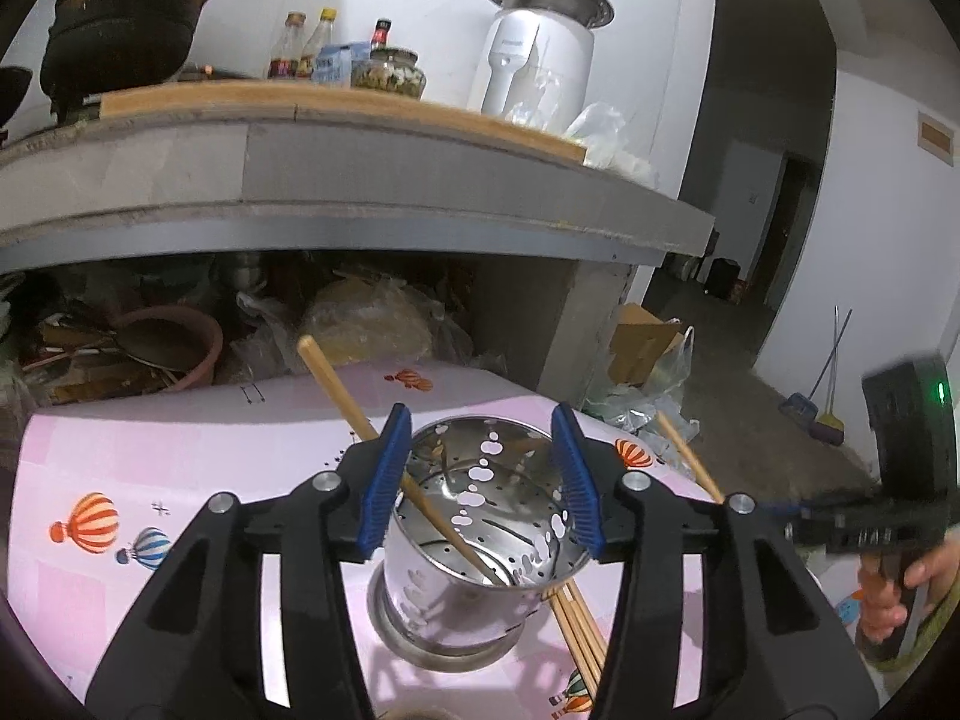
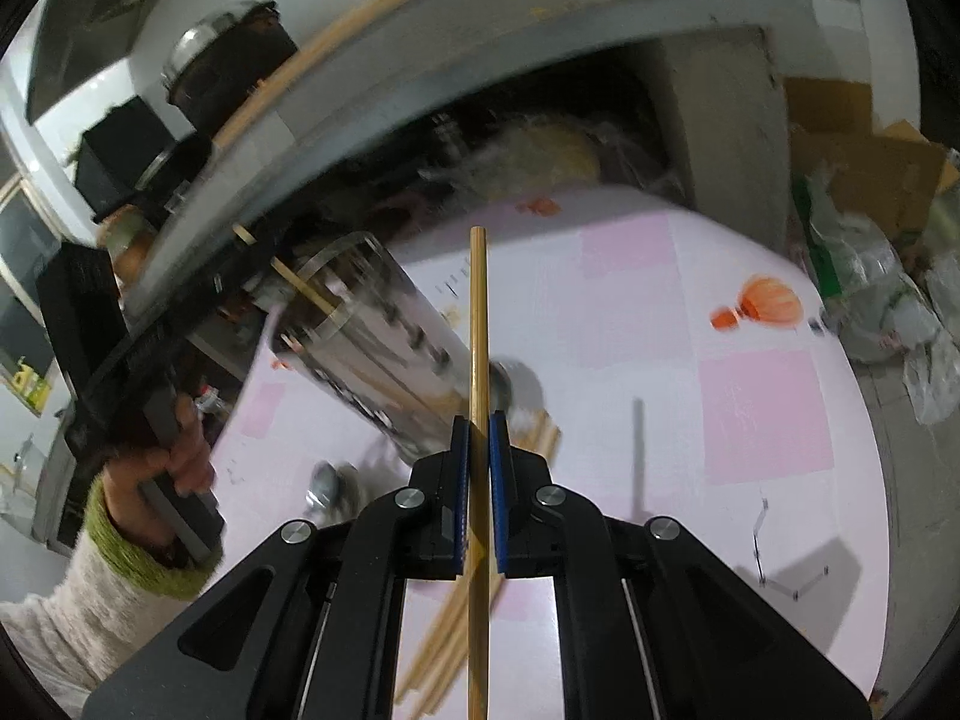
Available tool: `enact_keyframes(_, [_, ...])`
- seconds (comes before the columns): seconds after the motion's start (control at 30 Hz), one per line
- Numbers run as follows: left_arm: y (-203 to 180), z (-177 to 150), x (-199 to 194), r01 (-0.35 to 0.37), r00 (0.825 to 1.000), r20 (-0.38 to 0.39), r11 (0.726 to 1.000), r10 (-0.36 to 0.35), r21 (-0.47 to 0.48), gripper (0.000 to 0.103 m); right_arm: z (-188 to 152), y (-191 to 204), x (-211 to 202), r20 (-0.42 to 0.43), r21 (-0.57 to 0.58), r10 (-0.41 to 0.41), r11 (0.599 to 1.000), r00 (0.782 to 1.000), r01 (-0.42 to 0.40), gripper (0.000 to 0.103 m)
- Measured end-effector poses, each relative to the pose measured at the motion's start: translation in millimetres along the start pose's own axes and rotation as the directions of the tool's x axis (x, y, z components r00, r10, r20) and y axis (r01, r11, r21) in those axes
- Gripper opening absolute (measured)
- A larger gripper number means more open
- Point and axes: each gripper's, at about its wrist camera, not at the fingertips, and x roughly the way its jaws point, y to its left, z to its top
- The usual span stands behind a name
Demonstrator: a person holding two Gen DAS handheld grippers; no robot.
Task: Organize utensils
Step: 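Lower the left tool's chopstick into the holder and open the left tool, then lower the right tool's chopstick into the holder and open the right tool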
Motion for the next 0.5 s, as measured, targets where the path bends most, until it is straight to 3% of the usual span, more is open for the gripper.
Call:
enact_keyframes(0.27, [12.3, 6.2, -34.6, -0.056, 0.998, 0.03, 0.998, 0.057, -0.022, 0.062, 66.3, 46.1, -6.7, 0.129, -0.101, 0.142, 0.986, 0.981, -0.129, 0.007])
enact_keyframes(0.5, [31.7, 0.5, -52.7, -0.112, 0.993, 0.02, 0.991, 0.114, -0.071, 0.072, 124.1, 80.3, 6.0, 0.221, -0.145, 0.276, 0.958, 0.935, -0.249, 0.007])
